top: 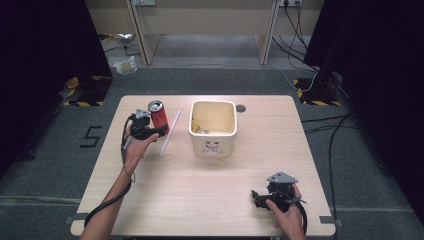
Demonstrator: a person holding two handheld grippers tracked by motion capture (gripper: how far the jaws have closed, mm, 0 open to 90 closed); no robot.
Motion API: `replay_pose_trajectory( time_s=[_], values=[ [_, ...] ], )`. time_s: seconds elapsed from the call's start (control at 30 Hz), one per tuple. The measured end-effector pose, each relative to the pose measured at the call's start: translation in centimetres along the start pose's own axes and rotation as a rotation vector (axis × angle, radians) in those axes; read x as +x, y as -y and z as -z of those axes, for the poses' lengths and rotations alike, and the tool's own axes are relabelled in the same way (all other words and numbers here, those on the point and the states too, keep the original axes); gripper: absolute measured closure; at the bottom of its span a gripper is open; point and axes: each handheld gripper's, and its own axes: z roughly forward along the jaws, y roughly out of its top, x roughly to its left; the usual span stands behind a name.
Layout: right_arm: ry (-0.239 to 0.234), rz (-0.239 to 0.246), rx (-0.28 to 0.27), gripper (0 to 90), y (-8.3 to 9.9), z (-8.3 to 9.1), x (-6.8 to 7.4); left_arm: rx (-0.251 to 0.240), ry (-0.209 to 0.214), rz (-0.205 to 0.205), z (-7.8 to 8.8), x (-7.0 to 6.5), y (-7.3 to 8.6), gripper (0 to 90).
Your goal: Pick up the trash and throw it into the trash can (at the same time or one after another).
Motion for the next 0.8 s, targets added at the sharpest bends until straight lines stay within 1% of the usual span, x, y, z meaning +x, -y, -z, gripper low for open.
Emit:
replay_pose_trajectory(
  time_s=[0.13, 0.2, 0.3, 0.33, 0.43, 0.47, 0.53, 0.63, 0.77, 0.8],
  values=[
    [0.000, 0.000, 0.000, 0.3, 0.0, 0.0, 0.0, 0.003, -0.003, 0.007, -0.6, 0.1, 0.0, 18.7],
    [0.000, 0.002, -0.001, 0.3, 0.0, 0.0, 0.0, 0.005, -0.005, 0.003, -0.8, 0.1, 0.0, 19.1],
    [0.000, 0.001, 0.000, 0.3, 0.0, 0.0, 0.0, 0.001, -0.010, 0.003, -1.0, 0.2, -0.2, 20.8],
    [0.000, 0.001, 0.000, 0.3, 0.0, 0.0, 0.0, -0.005, -0.012, 0.009, -1.3, 0.3, -0.3, 22.7],
    [0.000, 0.001, 0.000, 0.3, 0.0, 0.0, 0.0, -0.006, -0.012, 0.013, -1.5, 0.3, -0.4, 23.7],
    [-0.001, 0.001, -0.001, 0.3, 0.0, 0.0, 0.0, 0.000, -0.023, 0.007, -1.6, 0.4, -0.5, 25.0],
    [-0.001, 0.001, -0.002, 0.3, 0.0, 0.0, 0.0, 0.004, -0.026, 0.005, -1.7, 0.4, -0.6, 25.3],
    [-0.006, 0.001, -0.001, 0.3, 0.0, 0.0, 0.0, -0.004, -0.032, 0.011, -2.1, 0.3, -0.7, 25.7],
    [-0.008, 0.003, -0.002, 0.3, 0.0, 0.0, 0.1, -0.009, -0.037, 0.007, -2.2, 0.4, -0.7, 29.2],
    [-0.009, 0.005, -0.001, 0.4, 0.0, 0.0, 0.0, -0.013, -0.038, 0.007, -2.2, 0.4, -0.7, 31.5]
  ],
)
